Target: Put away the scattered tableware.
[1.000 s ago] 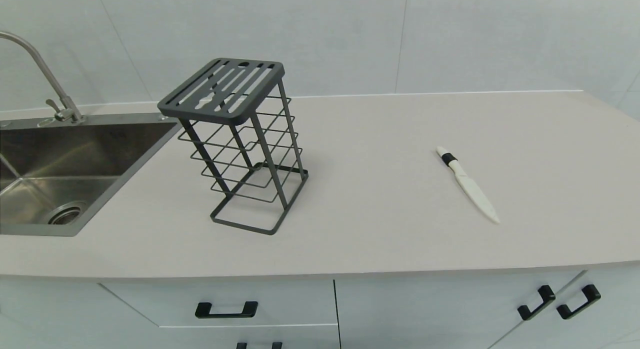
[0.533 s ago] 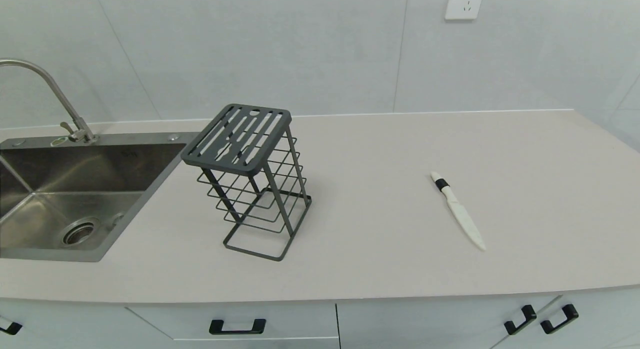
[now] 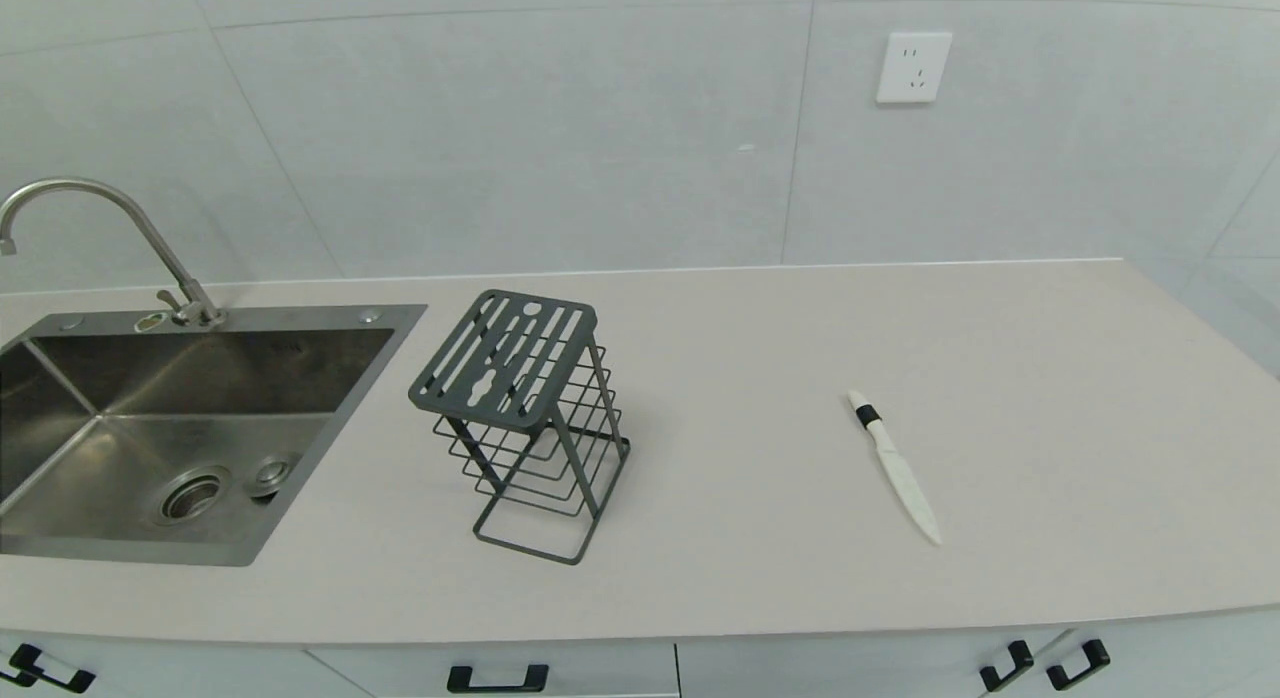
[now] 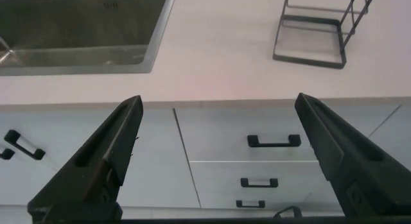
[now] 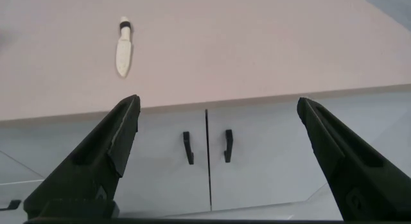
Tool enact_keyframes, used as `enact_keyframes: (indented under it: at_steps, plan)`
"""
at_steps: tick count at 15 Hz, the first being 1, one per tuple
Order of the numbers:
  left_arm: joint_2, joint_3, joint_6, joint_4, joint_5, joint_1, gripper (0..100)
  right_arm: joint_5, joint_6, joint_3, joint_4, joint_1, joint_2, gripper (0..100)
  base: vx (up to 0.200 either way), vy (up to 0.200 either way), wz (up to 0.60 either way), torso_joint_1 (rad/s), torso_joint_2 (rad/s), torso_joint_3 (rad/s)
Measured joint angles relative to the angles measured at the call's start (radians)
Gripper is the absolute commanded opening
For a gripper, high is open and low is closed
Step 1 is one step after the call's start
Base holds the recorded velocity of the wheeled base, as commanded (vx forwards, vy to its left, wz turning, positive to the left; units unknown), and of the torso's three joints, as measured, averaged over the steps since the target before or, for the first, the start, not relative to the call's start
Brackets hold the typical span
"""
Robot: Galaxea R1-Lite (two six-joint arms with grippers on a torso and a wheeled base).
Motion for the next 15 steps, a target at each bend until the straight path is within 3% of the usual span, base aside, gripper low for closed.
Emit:
enact_keyframes:
  at_steps: [3,15]
  plan:
    - [0.000,0.000,0.001,0.000,0.000,0.000,100,0.000,0.000,0.000,0.000,0.000,0.000,100,0.000,0.000,0.00,0.137,-0.27,-0.137]
    - [0.000,0.000,0.003,0.000,0.000,0.000,100,0.000,-0.001,0.000,0.001,0.000,0.000,100,0.000,0.000,0.00,0.000,0.00,0.000]
